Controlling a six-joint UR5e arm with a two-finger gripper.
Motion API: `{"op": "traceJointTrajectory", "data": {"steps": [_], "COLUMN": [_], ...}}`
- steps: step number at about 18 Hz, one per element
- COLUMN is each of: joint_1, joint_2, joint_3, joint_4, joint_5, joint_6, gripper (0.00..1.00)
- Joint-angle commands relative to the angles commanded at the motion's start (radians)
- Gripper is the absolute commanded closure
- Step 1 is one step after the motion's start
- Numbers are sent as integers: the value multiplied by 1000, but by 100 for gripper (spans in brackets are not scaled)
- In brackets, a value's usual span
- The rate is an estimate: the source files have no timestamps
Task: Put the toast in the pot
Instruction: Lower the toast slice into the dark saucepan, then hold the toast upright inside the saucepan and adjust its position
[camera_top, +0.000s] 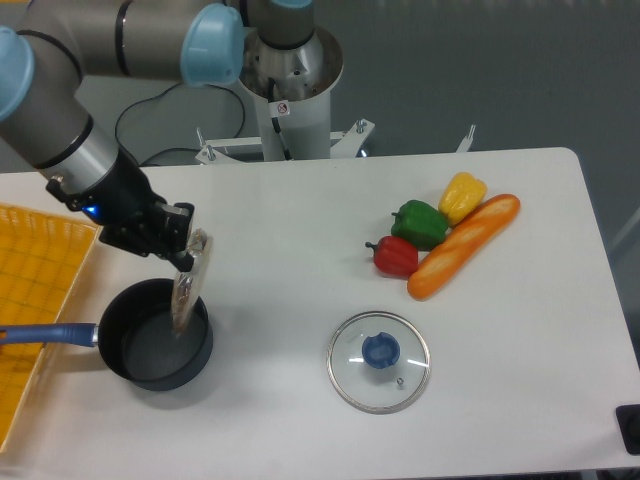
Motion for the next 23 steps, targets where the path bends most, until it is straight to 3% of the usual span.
{"op": "traceJointTrajectory", "data": {"steps": [9,23], "joint_1": [-29,-37], "joint_2": [-92,-129], "joint_3": [52,51], "joint_4": [3,3], "joint_5": [52,60], "joint_6": [-54,-72], "gripper": [100,100]}}
